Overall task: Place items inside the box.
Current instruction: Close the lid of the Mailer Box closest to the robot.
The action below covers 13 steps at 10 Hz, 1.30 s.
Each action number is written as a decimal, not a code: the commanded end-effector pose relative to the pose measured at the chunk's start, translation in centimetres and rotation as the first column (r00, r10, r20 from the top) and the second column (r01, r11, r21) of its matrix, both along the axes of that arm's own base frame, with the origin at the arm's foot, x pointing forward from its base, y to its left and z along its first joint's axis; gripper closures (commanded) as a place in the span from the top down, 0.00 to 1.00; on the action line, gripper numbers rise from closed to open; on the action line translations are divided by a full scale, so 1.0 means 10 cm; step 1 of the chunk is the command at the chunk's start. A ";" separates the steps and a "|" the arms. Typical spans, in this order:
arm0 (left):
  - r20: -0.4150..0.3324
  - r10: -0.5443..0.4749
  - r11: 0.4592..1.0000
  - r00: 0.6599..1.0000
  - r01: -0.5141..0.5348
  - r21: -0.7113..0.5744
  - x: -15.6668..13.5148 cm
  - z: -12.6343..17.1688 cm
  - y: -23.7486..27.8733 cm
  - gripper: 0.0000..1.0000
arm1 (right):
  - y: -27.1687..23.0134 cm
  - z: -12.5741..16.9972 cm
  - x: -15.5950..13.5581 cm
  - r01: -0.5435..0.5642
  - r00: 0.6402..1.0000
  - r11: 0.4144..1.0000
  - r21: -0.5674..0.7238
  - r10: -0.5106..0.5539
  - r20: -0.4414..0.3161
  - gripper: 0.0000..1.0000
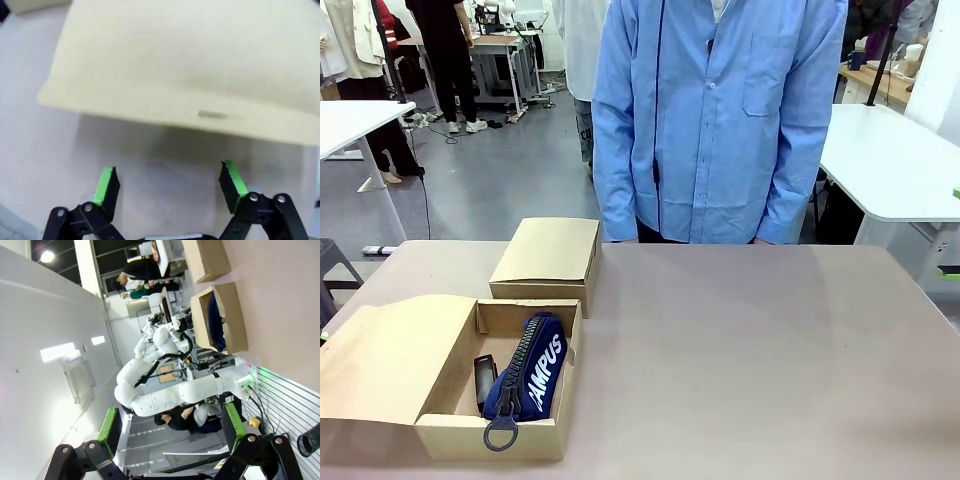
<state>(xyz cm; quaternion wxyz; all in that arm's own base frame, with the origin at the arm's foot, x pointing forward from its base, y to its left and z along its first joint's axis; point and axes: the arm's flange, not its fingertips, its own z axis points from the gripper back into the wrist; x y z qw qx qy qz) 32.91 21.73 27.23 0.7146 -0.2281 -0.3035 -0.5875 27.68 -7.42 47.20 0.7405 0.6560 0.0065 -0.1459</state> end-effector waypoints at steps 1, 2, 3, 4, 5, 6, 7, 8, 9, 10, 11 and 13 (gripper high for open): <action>0.030 -0.052 0.984 0.998 0.056 -0.168 -0.04 -0.05 -0.10 1.00 | -0.01 0.03 0.00 0.001 1.000 1.000 0.016 -0.001 0.012 1.00; 0.027 -0.076 0.963 0.997 0.080 -0.259 -0.06 -0.03 -0.17 1.00 | -0.01 0.03 0.00 0.001 1.000 1.000 0.016 -0.001 0.012 1.00; 0.042 -0.078 0.935 0.996 0.087 -0.344 -0.07 0.03 -0.22 1.00 | -0.01 0.03 0.00 0.001 1.000 1.000 0.016 -0.001 0.012 1.00; 0.050 -0.064 0.899 0.997 0.079 -0.430 -0.10 0.14 -0.23 1.00 | -0.01 0.03 0.00 0.001 1.000 1.000 0.016 -0.001 0.012 1.00; 0.064 -0.030 0.857 0.997 0.059 -0.512 -0.14 0.30 -0.28 1.00 | -0.01 0.03 0.00 0.001 1.000 1.000 0.016 -0.001 0.012 1.00; 0.096 -0.041 0.821 0.995 0.088 -0.565 -0.22 0.44 -0.38 1.00 | -0.01 0.03 0.00 0.001 1.000 1.000 0.016 -0.001 0.012 1.00; 0.118 -0.055 0.795 0.991 0.115 -0.596 -0.31 0.58 -0.50 1.00 | -0.01 0.03 0.00 0.001 1.000 1.000 0.016 -0.001 0.012 1.00; 0.141 -0.067 0.777 0.988 0.141 -0.614 -0.39 0.70 -0.66 1.00 | -0.01 0.03 0.00 0.001 1.000 1.000 0.016 -0.001 0.012 1.00; 0.158 -0.100 0.763 0.982 0.178 -0.621 -0.46 0.81 -0.89 1.00 | -0.01 0.03 0.00 0.001 1.000 1.000 0.016 -0.001 0.012 1.00; 0.198 -0.115 0.778 0.973 0.213 -0.591 -0.47 0.81 -1.14 1.00 | -0.01 0.03 0.00 0.001 1.000 1.000 0.016 -0.001 0.012 1.00; 0.202 -0.122 0.775 0.972 0.220 -0.592 -0.46 0.80 -1.39 1.00 | -0.01 0.03 0.00 0.001 1.000 1.000 0.016 -0.001 0.012 1.00; 0.190 -0.108 0.784 0.976 0.201 -0.587 -0.55 0.77 -1.95 1.00 | -0.01 0.03 0.00 0.001 1.000 1.000 0.016 -0.001 0.012 1.00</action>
